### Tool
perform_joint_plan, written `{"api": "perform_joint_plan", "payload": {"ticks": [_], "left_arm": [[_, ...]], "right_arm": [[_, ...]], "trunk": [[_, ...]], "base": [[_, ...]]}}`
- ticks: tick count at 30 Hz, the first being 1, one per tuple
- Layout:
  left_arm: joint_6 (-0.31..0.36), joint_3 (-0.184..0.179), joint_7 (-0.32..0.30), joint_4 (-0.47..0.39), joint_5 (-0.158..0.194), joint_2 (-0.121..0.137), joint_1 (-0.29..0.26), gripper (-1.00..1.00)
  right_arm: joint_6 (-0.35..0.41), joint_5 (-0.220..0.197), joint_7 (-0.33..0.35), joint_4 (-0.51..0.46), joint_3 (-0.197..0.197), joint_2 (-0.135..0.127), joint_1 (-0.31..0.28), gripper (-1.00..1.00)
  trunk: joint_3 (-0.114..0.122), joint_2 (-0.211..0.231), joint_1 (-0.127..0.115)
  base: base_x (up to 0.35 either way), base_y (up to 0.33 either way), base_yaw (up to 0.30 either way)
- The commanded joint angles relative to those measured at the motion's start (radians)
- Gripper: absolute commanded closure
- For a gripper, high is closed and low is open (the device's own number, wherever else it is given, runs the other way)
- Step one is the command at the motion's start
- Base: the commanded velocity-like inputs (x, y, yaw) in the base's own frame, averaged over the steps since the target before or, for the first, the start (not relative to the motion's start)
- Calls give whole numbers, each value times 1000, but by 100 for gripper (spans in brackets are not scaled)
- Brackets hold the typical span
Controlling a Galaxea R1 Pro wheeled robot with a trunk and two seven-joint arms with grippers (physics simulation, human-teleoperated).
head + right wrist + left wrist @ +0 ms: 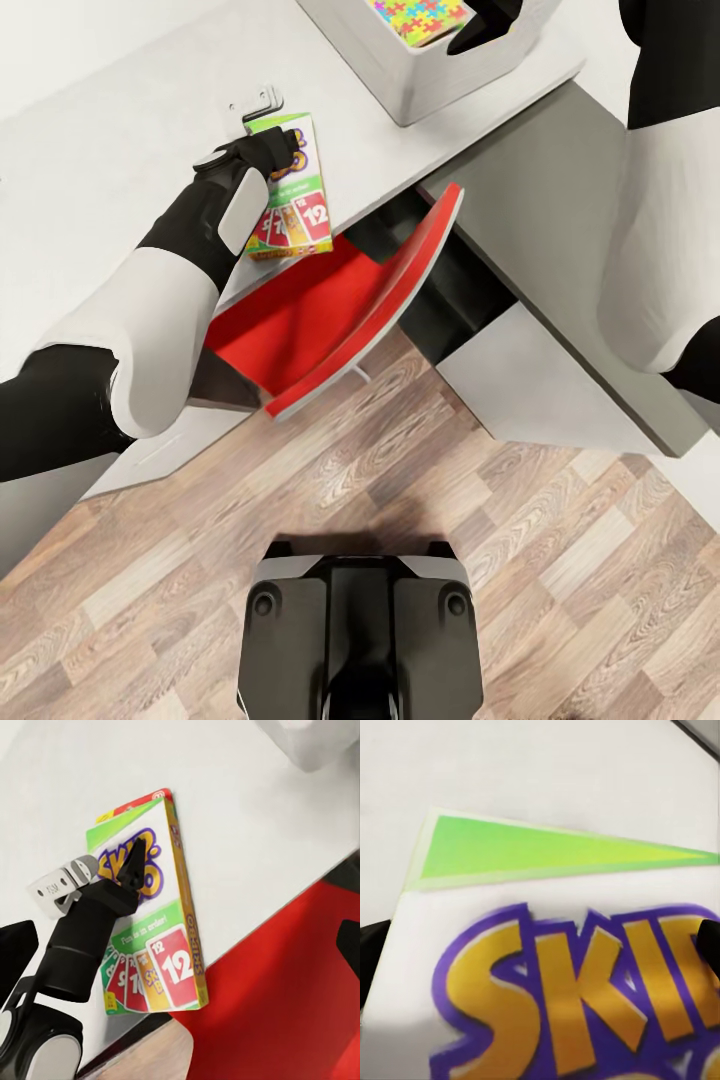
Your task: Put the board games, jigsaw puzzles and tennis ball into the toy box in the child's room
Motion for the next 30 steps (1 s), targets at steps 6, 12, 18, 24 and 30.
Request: {"api": "perform_joint_plan", "payload": {"ticks": [6,12,18,24,30], "left_arm": [[6,-3,5,11,12,0,2,-100],[5,-2,5,10,11,0,3,-100],[4,-2,5,10,11,0,3,-100],[4,-2,6,0,12,0,3,-100],[10,2,19,-46,12,0,3,-100]], "right_arm": [[10,-8,-10,0,0,0,-1,-100],[10,-10,-10,0,0,0,-1,-100],[10,-10,-10,-1,0,-1,0,-100],[10,-10,-10,-1,0,-1,0,-100],[12,-10,-10,-1,1,-2,0,-100]], "trunk": [[-1,-1,1],[-1,-1,1],[-1,-1,1],[-1,-1,1],[-1,-1,1]], "base": [[-93,0,0],[-85,0,0],[-95,0,0],[-16,0,0],[-1,0,0]]}}
